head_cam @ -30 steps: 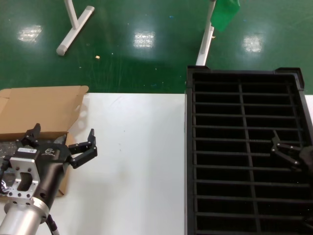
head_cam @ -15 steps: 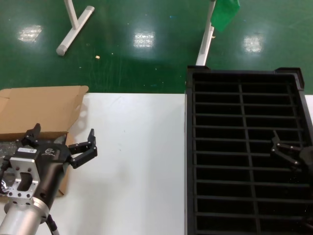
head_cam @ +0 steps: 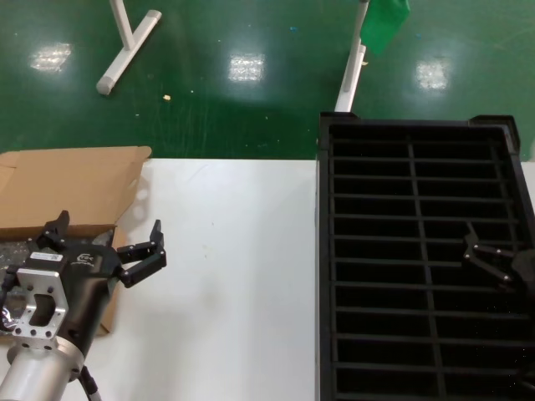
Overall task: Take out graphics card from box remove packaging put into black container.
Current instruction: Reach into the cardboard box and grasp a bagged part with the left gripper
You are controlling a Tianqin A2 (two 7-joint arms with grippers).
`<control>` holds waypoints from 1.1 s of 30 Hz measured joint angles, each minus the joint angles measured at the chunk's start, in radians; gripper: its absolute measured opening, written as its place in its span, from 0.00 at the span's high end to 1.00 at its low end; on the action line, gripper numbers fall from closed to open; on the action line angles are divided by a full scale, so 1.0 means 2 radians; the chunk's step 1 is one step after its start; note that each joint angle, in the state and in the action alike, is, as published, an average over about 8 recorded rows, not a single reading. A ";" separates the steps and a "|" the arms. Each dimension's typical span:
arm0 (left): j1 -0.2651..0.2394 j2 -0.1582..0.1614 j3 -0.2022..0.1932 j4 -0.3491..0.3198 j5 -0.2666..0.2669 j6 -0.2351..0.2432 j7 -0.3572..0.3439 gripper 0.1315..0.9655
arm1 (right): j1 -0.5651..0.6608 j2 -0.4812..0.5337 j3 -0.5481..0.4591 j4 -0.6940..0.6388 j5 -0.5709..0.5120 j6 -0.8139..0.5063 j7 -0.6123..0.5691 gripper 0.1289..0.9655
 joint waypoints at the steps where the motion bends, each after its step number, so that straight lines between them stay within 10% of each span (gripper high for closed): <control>1: 0.000 0.000 0.000 0.000 0.000 0.000 0.000 0.00 | 0.000 0.000 0.000 0.000 0.000 0.000 0.000 0.00; 20: 0.029 0.001 -0.039 -0.014 0.012 0.051 0.060 0.00 | 0.000 0.000 0.000 0.000 0.000 0.000 0.000 0.00; 33: 0.075 -0.021 -0.165 -0.032 -0.007 0.163 0.265 0.00 | 0.000 0.000 0.000 0.000 0.000 0.000 0.000 0.00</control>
